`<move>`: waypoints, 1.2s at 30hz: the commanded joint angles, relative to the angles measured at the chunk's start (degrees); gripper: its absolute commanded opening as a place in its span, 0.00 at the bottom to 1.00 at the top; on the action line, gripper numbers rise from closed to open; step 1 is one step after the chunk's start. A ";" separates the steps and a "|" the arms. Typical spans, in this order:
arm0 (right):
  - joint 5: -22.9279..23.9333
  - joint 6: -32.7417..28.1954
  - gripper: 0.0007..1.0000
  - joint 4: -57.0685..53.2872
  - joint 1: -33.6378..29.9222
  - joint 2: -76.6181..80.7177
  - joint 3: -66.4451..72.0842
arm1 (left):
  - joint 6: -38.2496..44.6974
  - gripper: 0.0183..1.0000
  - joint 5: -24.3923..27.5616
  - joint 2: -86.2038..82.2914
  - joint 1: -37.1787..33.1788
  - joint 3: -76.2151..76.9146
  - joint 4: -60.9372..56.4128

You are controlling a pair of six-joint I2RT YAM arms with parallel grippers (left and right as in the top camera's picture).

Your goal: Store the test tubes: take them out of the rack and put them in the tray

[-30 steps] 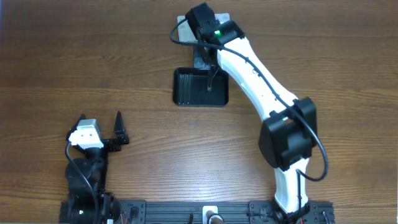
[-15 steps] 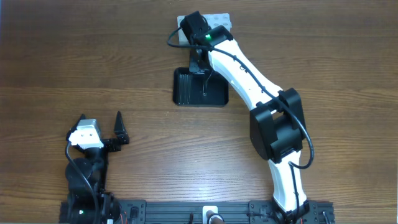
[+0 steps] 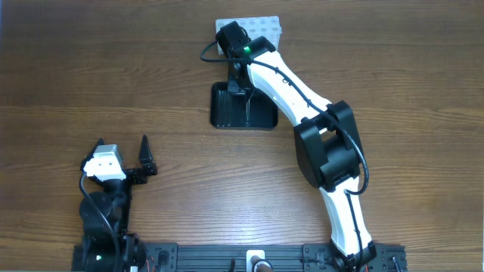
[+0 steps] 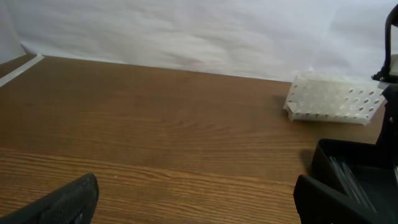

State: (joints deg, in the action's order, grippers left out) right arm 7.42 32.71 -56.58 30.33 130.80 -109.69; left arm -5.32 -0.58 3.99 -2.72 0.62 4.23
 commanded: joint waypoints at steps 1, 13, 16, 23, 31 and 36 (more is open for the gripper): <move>-0.09 0.44 0.15 0.24 0.35 1.60 0.04 | 1.03 1.00 0.57 -0.13 -0.28 -0.28 -0.04; 0.24 -3.28 0.47 0.92 0.50 -0.74 0.02 | 1.03 1.00 0.57 -0.13 -0.28 -0.28 -0.04; 4.85 -7.04 0.62 1.40 0.50 -4.92 0.02 | 1.03 1.00 0.57 -0.13 -0.28 -0.28 -0.04; 5.95 -20.65 0.76 7.74 -5.86 -18.23 0.04 | 1.03 1.00 0.57 -0.13 -0.28 -0.28 -0.04; 5.95 -33.53 0.98 18.75 -16.35 -37.79 12.63 | 1.03 1.00 0.57 -0.13 -0.28 -0.28 -0.04; 5.99 -36.28 0.99 30.25 -20.13 -53.99 32.98 | 1.03 1.00 0.57 -0.13 -0.28 -0.28 -0.04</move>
State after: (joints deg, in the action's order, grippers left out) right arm 13.30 0.69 -29.06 11.33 82.87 -86.56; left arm -5.32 -0.60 3.97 -2.72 0.62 4.19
